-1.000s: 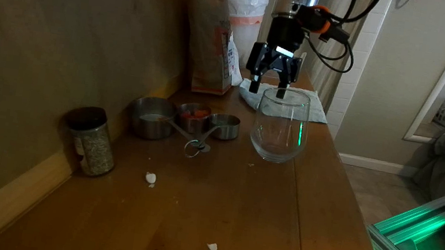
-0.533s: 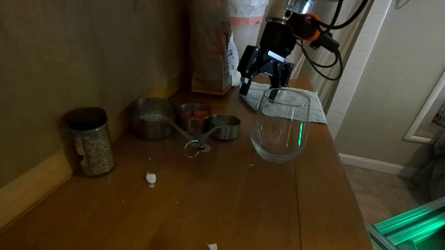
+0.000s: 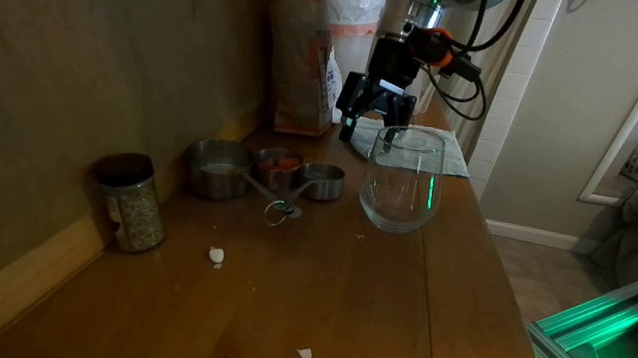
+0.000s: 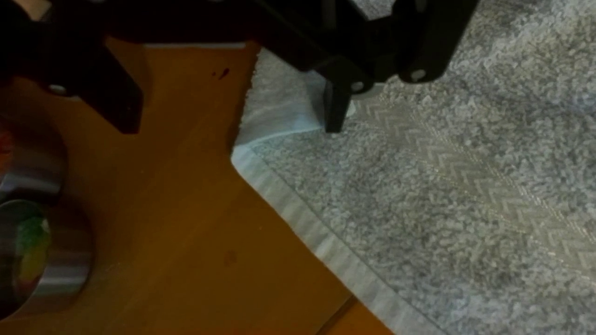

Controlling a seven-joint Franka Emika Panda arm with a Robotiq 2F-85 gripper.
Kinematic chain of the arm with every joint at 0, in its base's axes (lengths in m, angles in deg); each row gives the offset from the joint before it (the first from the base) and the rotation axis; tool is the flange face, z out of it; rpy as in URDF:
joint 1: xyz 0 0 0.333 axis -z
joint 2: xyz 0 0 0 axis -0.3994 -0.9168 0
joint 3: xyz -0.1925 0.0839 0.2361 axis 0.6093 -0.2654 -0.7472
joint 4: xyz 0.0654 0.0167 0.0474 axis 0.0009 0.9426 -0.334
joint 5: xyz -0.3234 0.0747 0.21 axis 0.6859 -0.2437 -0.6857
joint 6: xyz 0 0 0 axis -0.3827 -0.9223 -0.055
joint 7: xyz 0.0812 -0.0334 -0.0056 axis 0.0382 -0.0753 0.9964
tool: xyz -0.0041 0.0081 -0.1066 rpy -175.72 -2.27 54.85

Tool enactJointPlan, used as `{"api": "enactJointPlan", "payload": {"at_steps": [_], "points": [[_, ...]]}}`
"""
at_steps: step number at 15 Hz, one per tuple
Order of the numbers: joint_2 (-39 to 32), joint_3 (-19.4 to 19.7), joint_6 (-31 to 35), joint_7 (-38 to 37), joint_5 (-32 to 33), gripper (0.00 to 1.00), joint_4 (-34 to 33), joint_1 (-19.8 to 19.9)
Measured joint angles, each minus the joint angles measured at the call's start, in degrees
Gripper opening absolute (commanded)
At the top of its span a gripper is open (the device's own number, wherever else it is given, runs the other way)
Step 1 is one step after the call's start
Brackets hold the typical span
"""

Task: Unfold the towel then lay it out on the counter.

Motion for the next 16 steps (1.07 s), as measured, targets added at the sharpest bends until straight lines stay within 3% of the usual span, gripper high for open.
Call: {"api": "enactJointPlan", "payload": {"at_steps": [8,16], "points": [[0.4,0.0,-0.5,0.0,0.3,1.00,0.0,1.0],[1.4,0.0,-6.3,0.0,1.4,1.00,0.0,1.0]]}}
